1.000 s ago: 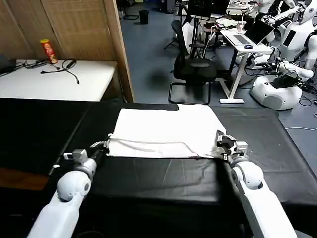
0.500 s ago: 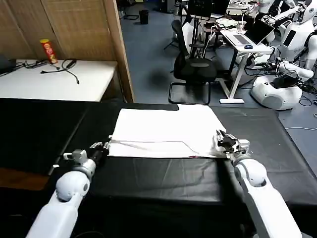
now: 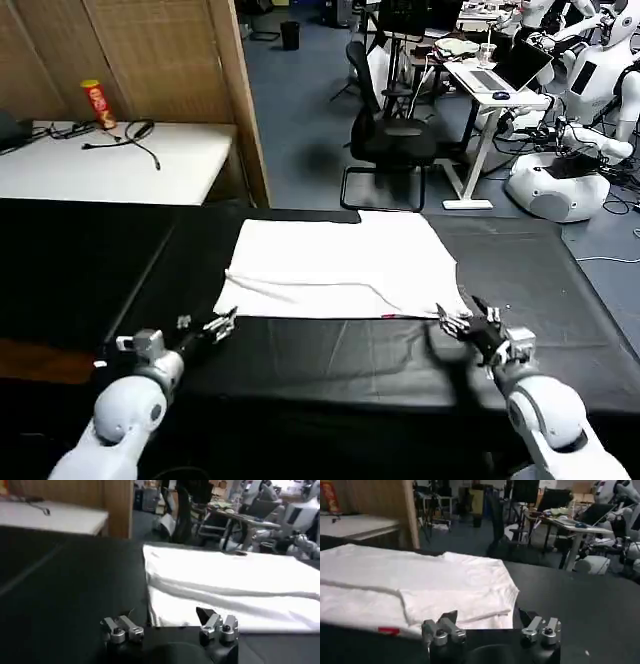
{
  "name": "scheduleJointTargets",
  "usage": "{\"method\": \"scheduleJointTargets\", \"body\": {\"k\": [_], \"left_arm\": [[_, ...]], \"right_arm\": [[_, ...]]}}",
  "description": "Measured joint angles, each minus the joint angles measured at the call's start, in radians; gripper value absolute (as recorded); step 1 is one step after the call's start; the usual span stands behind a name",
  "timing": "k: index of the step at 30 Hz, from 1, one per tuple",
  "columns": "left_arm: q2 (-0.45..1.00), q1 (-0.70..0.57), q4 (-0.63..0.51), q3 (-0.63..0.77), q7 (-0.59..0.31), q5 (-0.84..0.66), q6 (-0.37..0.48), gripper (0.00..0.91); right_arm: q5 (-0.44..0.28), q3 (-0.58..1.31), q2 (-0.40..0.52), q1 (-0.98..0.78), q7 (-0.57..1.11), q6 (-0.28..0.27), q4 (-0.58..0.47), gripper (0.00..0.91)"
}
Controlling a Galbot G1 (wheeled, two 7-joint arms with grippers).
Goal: Fold and organize the clothes.
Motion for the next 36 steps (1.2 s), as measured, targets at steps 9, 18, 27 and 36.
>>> {"method": "scheduleJointTargets", "body": {"k": [9,18,27,36], "left_arm": [[-0.011,-0.009,0.025,-0.001,0.011,-0.003,-0.002,0.098],[-0.014,-0.026,0.037,0.004,0.002,-0.012,0.002,0.0],[0.048,0.07,-0.079,0.003,-0.071,0.047,0.051,0.0],[0.154,0.233,-0.266,-0.044,-0.107,0.046,0.1,0.0]], "right_arm": [[-0.008,-0.012,0.018,0.013,-0.003,0.009,-0.052,0.273],[0.013,-0.009,0.0,-0.005,0.042,-0.028,-0.026,0.068],[0.157,0.042,-0.055,-0.092,0.141,-0.189,0.12,0.068],[0.167,0.119,-0.07,-0.274,0.182,-0.308,0.281,0.068]]}}
